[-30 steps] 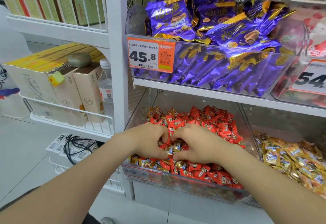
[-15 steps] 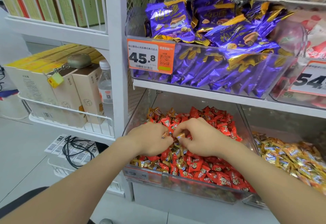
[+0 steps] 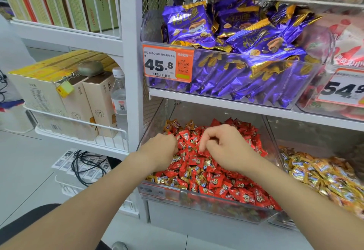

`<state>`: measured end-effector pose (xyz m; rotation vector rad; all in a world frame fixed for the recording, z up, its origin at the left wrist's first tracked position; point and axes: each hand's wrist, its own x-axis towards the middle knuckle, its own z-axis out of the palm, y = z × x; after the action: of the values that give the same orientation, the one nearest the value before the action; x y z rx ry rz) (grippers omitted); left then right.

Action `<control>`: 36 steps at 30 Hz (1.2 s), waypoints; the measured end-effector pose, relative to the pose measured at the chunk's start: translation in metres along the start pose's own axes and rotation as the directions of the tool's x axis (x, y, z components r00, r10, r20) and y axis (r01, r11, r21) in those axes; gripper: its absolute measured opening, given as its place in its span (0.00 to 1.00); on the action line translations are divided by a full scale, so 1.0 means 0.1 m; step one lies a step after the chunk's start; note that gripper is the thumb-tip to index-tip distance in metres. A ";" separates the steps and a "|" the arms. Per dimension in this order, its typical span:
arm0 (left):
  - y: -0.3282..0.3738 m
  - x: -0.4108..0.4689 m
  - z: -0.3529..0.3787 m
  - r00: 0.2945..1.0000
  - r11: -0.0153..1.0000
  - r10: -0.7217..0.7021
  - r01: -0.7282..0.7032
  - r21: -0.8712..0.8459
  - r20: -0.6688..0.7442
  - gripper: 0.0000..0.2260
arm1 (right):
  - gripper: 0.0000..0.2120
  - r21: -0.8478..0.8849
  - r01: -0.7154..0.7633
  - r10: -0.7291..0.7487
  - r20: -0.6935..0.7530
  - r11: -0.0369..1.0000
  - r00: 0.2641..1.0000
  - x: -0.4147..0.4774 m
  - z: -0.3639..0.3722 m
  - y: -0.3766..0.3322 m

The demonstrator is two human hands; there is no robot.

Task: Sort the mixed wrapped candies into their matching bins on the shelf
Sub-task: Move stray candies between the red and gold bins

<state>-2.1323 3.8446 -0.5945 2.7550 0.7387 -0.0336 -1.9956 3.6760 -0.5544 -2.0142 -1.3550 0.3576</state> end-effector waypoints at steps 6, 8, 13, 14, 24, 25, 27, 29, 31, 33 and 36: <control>-0.02 0.02 0.12 0.997 0.997 0.024 -0.029 0.071 0.070 0.06 | 0.14 -0.373 0.184 -0.077 0.285 0.909 0.955 -0.03 0.24 0.04; -0.04 0.03 0.12 0.994 0.995 0.055 -0.062 0.077 0.092 0.13 | 0.10 -0.519 0.199 -0.070 0.258 0.831 0.964 0.03 0.27 0.15; -0.05 0.04 0.12 0.989 0.989 0.123 -0.129 0.077 0.087 0.14 | 0.22 -0.675 0.220 -0.028 0.283 0.704 0.959 0.12 0.23 0.18; -0.05 0.03 0.13 0.987 0.988 0.130 -0.137 0.077 0.089 0.14 | 0.22 -0.693 0.220 -0.018 0.286 0.687 0.958 0.12 0.24 0.15; 0.05 0.03 0.19 0.981 0.979 0.166 -0.176 0.105 0.097 0.11 | 0.03 -0.692 0.250 -0.021 0.321 0.678 0.947 0.13 0.36 0.10; 0.05 0.03 0.19 0.982 0.980 0.164 -0.174 0.101 0.095 0.11 | 0.02 -0.672 0.246 -0.038 0.309 0.698 0.950 0.13 0.35 0.12; 0.06 0.06 0.16 0.986 0.987 0.152 -0.156 0.049 0.073 0.12 | 0.05 -0.605 0.190 -0.048 0.244 0.773 0.969 0.15 0.30 0.17; 0.06 0.06 0.09 0.989 0.989 0.143 -0.142 -0.044 0.035 0.12 | 0.06 -0.432 0.100 -0.029 0.168 0.897 0.985 0.16 0.21 0.20; 0.07 0.04 0.01 0.988 0.978 0.156 -0.156 -0.137 -0.006 0.12 | 0.04 -0.239 0.032 -0.006 0.109 0.970 0.994 0.16 0.11 0.24; 0.10 0.01 -0.05 0.989 0.957 0.145 -0.149 -0.250 -0.034 0.13 | 0.04 -0.128 -0.020 0.030 0.076 0.992 0.997 0.15 0.01 0.28; 0.15 -0.01 -0.06 0.997 0.897 0.072 -0.073 -0.436 -0.019 0.10 | 0.05 -0.046 -0.037 0.040 0.068 0.998 0.997 0.11 -0.10 0.36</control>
<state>-2.1264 3.8337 -0.5843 2.3470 0.5605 0.1357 -1.9596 3.6737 -0.5699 -2.0845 -1.3792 0.4215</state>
